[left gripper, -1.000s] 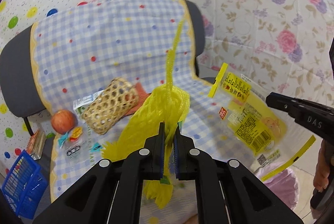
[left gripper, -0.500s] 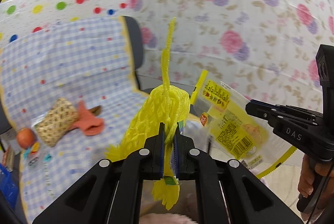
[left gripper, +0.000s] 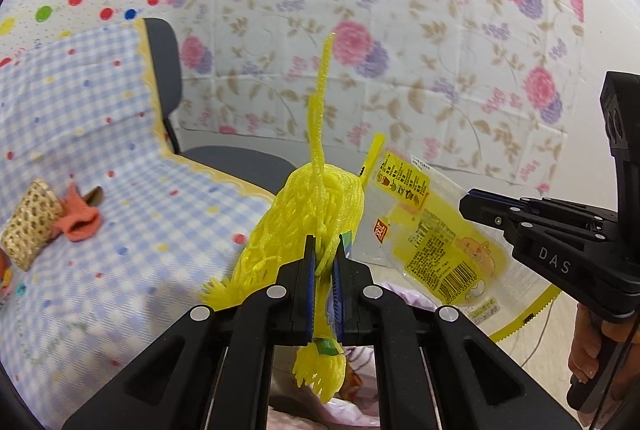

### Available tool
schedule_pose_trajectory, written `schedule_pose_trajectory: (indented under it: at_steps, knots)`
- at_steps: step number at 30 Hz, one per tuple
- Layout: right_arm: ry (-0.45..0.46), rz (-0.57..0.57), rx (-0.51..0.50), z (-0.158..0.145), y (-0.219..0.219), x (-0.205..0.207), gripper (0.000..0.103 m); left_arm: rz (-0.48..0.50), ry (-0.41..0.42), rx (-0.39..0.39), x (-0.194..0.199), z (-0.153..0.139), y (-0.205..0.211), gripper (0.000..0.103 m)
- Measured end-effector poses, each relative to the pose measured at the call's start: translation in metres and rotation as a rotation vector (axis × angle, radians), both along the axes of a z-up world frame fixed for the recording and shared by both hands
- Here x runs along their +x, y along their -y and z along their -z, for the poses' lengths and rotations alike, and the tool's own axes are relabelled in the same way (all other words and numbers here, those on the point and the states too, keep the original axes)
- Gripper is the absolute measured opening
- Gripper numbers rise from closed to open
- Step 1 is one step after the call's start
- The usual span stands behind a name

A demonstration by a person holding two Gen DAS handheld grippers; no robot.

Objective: Collect trash
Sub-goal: 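Carry the packet and mesh net over the bin and open both tools, then move both tools back toward the chair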

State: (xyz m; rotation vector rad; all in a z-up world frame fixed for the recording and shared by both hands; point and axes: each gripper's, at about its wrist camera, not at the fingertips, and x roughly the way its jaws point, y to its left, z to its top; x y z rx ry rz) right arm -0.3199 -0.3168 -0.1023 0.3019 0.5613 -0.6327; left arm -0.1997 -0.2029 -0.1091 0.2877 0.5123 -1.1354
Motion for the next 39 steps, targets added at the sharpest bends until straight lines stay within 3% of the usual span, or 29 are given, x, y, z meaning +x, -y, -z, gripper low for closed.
schedule_pose_trajectory:
  at_steps: [10, 20, 22, 23, 25, 30, 39]
  knots:
    - [-0.049, 0.075, 0.049, 0.038, 0.019, -0.027, 0.004, 0.054, -0.019, 0.089, -0.022, 0.036, 0.037, 0.008]
    - [-0.074, 0.083, 0.133, 0.074, 0.043, -0.021, 0.005, 0.068, -0.042, 0.205, -0.022, 0.069, 0.071, 0.013]
    - [-0.078, 0.087, 0.153, 0.080, 0.048, -0.019, 0.007, 0.072, -0.057, 0.232, -0.020, 0.076, 0.077, 0.023]
    - [-0.086, 0.091, 0.155, 0.082, 0.051, -0.018, 0.013, 0.071, -0.063, 0.249, -0.019, 0.079, 0.080, 0.030]
    - [-0.088, 0.095, 0.158, 0.084, 0.053, -0.017, 0.029, 0.067, -0.074, 0.264, -0.017, 0.083, 0.083, 0.057]
    - [-0.076, 0.103, 0.152, 0.077, 0.053, -0.020, 0.032, 0.043, -0.085, 0.269, -0.007, 0.082, 0.076, 0.058]
    - [-0.038, 0.078, 0.105, 0.050, 0.042, -0.016, 0.032, -0.085, -0.077, 0.179, 0.023, 0.051, 0.040, 0.058]
